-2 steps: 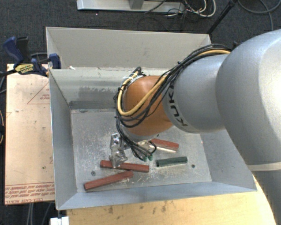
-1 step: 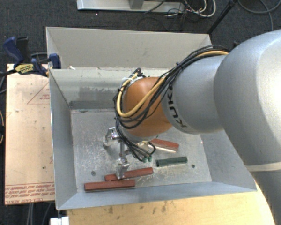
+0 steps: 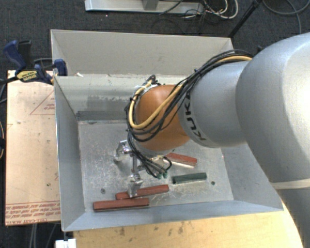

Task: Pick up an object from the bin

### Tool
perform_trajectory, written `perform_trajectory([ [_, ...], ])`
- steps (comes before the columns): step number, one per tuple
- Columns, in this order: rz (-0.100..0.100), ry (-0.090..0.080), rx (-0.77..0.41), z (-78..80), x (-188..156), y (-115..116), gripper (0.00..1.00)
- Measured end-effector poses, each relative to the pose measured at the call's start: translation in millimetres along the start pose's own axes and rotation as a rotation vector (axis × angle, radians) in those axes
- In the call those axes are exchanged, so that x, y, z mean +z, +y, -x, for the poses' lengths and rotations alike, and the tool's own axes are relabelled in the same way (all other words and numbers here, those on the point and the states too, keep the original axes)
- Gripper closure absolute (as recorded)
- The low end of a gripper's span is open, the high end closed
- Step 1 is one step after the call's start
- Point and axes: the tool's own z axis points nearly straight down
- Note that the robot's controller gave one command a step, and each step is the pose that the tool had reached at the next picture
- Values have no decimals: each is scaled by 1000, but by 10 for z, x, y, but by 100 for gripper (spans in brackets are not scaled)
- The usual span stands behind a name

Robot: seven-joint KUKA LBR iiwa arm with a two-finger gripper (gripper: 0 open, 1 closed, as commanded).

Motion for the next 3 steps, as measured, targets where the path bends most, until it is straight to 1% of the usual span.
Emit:
perform_trajectory([
  [1,1,-1,-4,-4,-1,-7,0],
  [2,5,-4,-27,-35,-4,-61,0],
  [3,3,-8,-171,-152,-6,-286,0],
])
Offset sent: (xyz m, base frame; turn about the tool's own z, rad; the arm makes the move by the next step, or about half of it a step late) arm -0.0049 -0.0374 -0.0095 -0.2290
